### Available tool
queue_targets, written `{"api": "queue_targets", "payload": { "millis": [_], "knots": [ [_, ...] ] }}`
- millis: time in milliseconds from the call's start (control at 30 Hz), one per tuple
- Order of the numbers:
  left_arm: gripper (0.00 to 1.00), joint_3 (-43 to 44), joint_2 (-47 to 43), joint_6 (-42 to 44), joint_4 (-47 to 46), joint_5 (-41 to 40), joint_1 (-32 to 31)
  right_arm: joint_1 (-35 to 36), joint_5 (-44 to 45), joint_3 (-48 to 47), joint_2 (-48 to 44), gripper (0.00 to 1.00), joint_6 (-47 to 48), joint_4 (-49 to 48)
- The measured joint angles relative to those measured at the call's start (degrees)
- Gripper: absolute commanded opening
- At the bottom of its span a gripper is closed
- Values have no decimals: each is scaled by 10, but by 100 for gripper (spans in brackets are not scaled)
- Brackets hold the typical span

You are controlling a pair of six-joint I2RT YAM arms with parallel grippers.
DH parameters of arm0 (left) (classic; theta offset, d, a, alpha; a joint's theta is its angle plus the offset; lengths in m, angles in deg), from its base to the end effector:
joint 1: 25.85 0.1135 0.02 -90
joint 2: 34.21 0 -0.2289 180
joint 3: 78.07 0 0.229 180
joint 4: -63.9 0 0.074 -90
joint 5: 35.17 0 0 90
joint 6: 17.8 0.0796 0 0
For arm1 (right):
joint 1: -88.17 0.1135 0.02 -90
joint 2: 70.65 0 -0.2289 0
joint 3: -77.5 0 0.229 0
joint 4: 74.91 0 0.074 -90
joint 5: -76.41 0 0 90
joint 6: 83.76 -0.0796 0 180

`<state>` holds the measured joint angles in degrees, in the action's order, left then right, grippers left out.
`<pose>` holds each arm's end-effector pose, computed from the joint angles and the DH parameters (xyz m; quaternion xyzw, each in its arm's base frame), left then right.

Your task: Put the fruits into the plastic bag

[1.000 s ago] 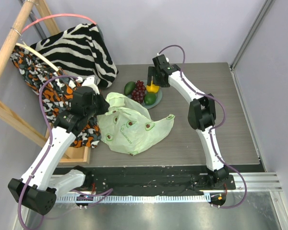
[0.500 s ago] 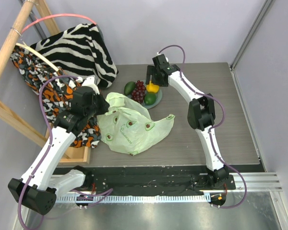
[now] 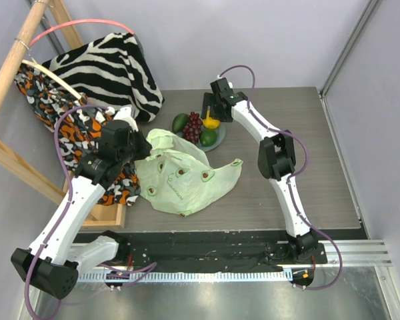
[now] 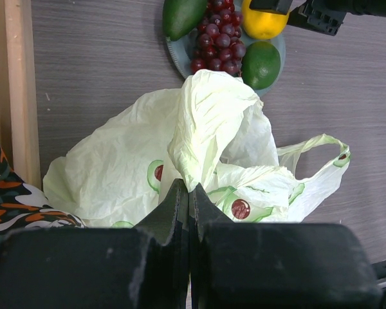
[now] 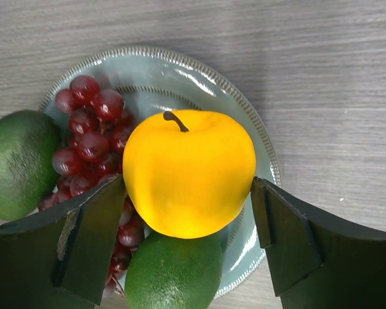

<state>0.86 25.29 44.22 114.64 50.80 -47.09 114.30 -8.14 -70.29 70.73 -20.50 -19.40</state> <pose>0.2358 -0.0857 0.3072 -0.0684 0.8686 -0.1761 0.4580 0.4762 0.2252 0.1661 0.0216 0.9358 0.1155 0.3323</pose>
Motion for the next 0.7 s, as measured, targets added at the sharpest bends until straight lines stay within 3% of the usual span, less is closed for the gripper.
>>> {"api": "queue_targets", "payload": {
  "millis": [467,700],
  "knots": [
    [0,7,6,2,4,0,0,0,0,-16,17,85,-5,-12],
    [0,7,6,2,4,-5,0,0,-2,-28,29,71,-7,-22]
  ]
}}
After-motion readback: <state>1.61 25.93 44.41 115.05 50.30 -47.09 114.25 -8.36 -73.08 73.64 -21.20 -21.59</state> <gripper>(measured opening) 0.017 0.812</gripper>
